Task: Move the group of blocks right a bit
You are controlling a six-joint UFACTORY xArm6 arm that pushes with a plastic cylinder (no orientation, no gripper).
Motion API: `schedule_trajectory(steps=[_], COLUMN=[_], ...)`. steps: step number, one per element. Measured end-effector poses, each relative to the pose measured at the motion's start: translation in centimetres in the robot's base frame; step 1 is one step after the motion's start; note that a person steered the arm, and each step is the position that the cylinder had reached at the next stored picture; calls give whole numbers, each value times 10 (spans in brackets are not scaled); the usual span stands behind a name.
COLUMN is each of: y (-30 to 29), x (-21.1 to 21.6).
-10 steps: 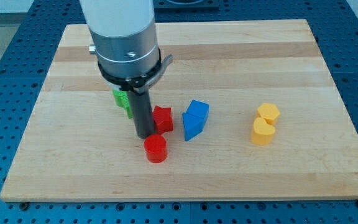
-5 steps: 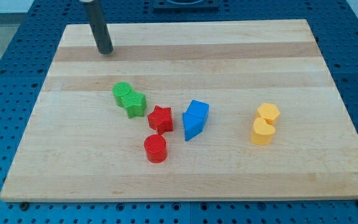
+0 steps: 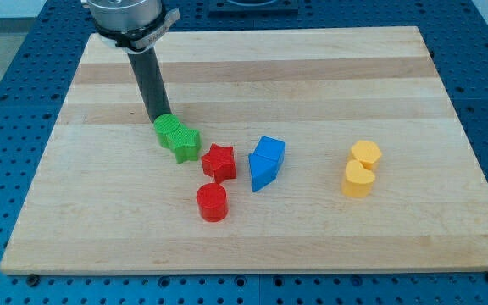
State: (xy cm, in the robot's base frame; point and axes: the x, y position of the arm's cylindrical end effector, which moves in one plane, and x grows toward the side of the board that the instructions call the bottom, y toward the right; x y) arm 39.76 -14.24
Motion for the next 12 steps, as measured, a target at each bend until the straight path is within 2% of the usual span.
schedule_trajectory(steps=[1, 5, 8, 9, 11, 12], y=[4, 6, -1, -1, 59, 71], x=[18, 22, 108, 112, 114, 114])
